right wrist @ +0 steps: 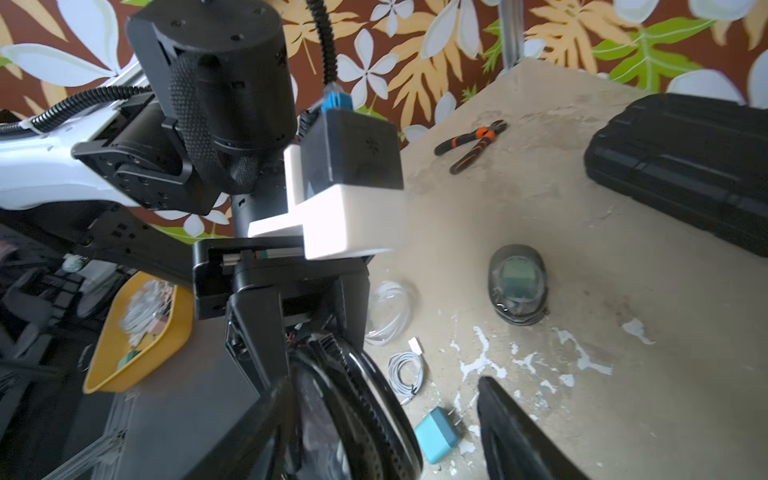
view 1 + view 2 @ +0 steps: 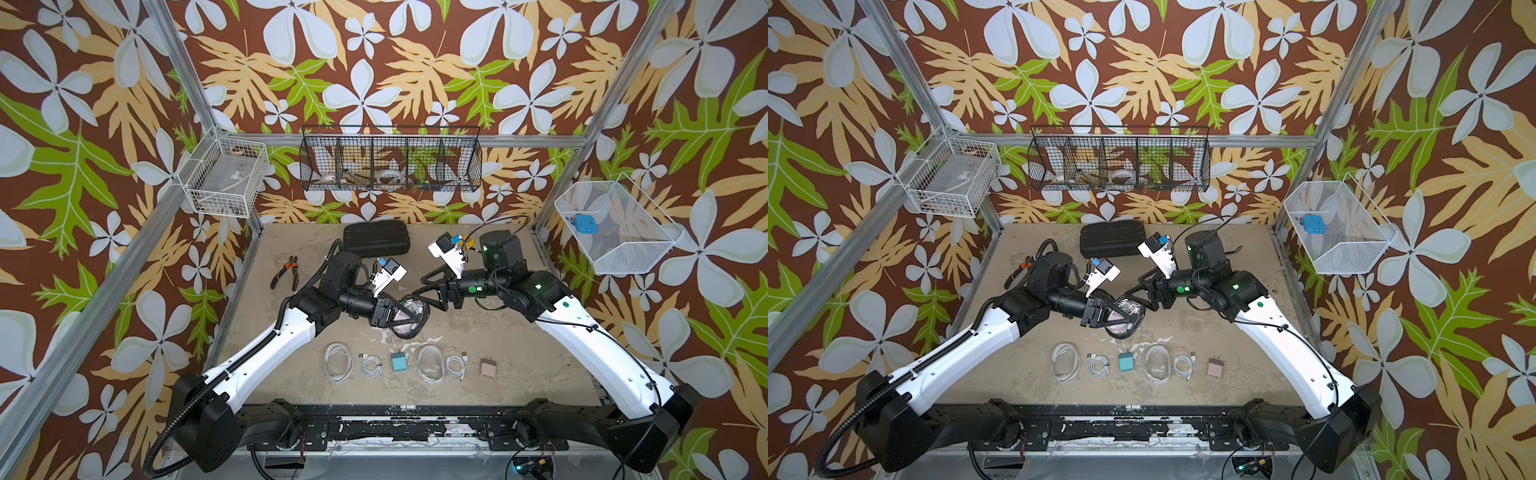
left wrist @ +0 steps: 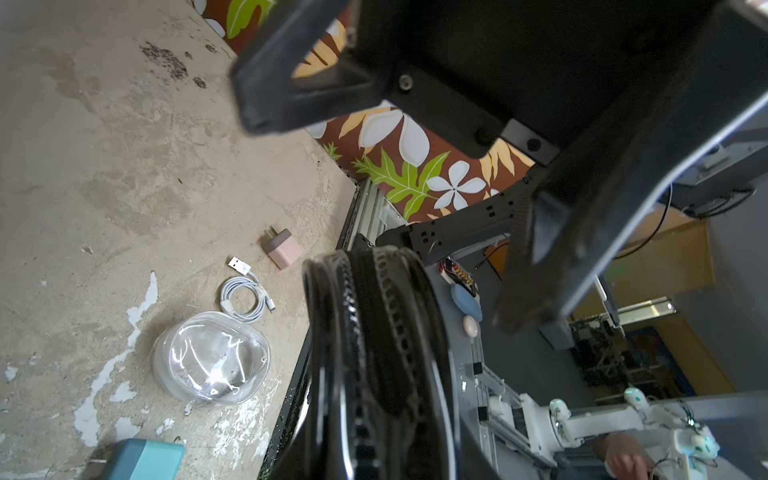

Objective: Pack away charging kits
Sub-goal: Adjust the storage bag.

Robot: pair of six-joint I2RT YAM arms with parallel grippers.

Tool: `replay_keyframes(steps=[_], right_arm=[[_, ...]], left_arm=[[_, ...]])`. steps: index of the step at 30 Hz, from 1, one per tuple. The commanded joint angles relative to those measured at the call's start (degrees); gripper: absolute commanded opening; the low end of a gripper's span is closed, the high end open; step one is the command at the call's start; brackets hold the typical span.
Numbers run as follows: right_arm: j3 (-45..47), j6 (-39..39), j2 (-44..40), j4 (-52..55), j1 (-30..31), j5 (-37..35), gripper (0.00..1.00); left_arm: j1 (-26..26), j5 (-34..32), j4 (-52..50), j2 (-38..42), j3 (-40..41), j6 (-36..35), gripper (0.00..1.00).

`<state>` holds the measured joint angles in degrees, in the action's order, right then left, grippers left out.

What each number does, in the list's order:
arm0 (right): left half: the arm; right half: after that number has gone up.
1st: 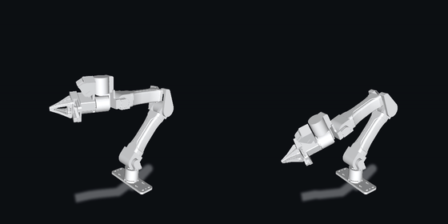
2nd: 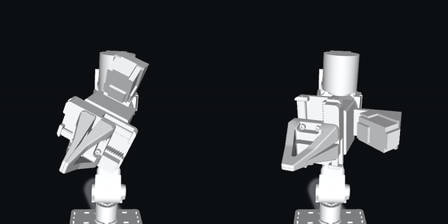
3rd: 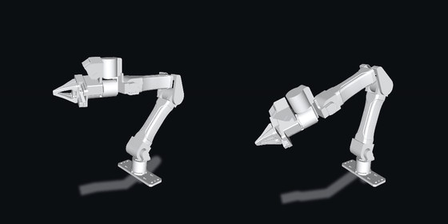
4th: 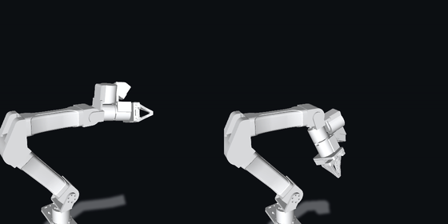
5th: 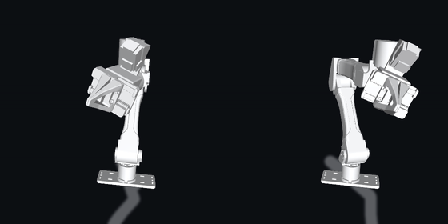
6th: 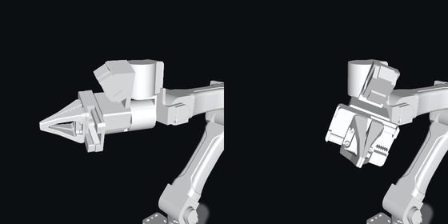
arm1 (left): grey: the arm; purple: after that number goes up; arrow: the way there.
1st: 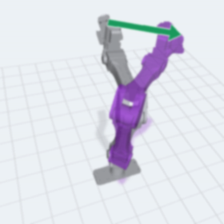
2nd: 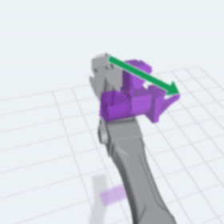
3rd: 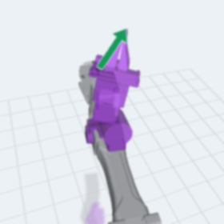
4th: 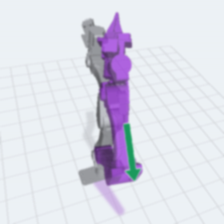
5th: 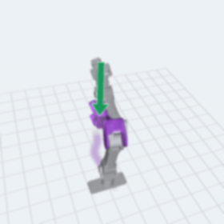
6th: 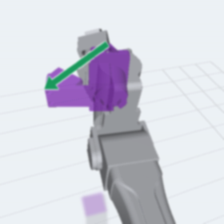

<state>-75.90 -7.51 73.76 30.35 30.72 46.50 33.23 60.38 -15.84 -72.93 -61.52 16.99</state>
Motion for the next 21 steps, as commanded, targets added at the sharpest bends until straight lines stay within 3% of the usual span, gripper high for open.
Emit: replay_keyframes(steps=[1, 6, 11, 13, 14, 15, 18, 21], right_arm=[[1.0, 0.2, 0.7, 1.0, 0.0, 6.3, 0.7], [3.2, -0.8, 1.6, 0.2, 0.0, 10.3, 0.58], [5.4, -2.4, 2.4, -1.8, 0.0, 15.1, 0.12], [5.7, -2.8, 2.5, -2.2, 0.0, 15.5, 0.0], [5.7, -3.1, 2.4, -2.4, 0.0, 15.2, 0.0], [5.5, -3.6, 2.4, -2.8, -0.1, 15.2, 0.0], [6.2, -9.5, 1.5, -8.2, -0.8, 15.3, 0.0], [9.4, -20.3, -0.7, -18.8, -1.3, 13.8, 0.0]], left_arm=[[0.3, 2.1, -5.0, -0.3, -1.5, -7.8, 0.06], [0.3, 1.1, -8.1, -1.0, -3.0, -11.2, 0.07], [0.3, 0.7, -10.8, -2.6, -4.8, -13.9, 0.05], [0.2, 0.6, -11.4, -2.9, -5.3, -14.5, 0.05], [0.1, 0.5, -11.5, -2.9, -5.4, -14.5, 0.05], [-0.1, 0.2, -11.6, -2.9, -5.5, -14.4, 0.11], [-1.3, 0.1, -11.0, -1.4, -4.1, -12.8, 0.4], [-3.2, 3.2, 0.2, 3.6, 3.5, -2.0, 0.54]])
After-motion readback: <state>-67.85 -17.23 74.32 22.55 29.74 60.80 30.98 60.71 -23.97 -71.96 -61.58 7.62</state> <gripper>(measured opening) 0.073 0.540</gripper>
